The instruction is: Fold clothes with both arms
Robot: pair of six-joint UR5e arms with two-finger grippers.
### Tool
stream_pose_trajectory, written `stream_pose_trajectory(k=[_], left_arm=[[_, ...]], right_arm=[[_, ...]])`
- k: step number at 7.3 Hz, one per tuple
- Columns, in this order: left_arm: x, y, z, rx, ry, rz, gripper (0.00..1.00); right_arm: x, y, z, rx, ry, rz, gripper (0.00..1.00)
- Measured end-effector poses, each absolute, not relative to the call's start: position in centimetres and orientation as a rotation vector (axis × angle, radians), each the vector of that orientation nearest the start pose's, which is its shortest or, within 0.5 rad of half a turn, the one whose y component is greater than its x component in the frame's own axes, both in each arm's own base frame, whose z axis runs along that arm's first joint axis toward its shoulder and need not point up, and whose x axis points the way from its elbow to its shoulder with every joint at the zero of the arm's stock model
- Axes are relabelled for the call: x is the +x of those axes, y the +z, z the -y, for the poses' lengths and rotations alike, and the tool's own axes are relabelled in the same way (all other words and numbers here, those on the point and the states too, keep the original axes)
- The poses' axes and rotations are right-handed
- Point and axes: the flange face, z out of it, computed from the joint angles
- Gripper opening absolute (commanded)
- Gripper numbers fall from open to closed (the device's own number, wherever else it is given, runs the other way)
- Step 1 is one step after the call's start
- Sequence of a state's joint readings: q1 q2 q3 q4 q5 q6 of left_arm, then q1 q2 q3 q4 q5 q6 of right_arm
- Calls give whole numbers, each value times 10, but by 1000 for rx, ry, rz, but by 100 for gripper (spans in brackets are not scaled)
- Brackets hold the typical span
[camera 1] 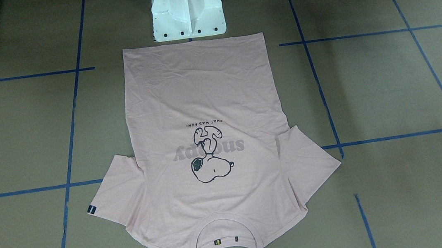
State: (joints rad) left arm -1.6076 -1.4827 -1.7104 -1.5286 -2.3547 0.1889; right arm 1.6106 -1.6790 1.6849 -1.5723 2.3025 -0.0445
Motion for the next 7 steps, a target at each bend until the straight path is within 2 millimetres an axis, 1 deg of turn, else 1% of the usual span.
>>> stream_pose_trajectory(k=[2, 4, 5, 6, 7], left_arm=[[-80, 625, 453, 118, 158, -779, 100], [-80, 612, 456, 157, 174, -775, 100], [-80, 609, 459, 198, 190, -768, 100], [-80, 604, 462, 250, 209, -761, 100], [-80, 593, 469, 307, 231, -756, 100]], right_arm=[[84, 661, 438, 25, -4, 731, 100], [80, 657, 441, 29, -14, 728, 100], [70, 644, 455, 47, -40, 727, 100], [55, 622, 478, 81, -87, 726, 100], [37, 591, 507, 152, -151, 724, 100]])
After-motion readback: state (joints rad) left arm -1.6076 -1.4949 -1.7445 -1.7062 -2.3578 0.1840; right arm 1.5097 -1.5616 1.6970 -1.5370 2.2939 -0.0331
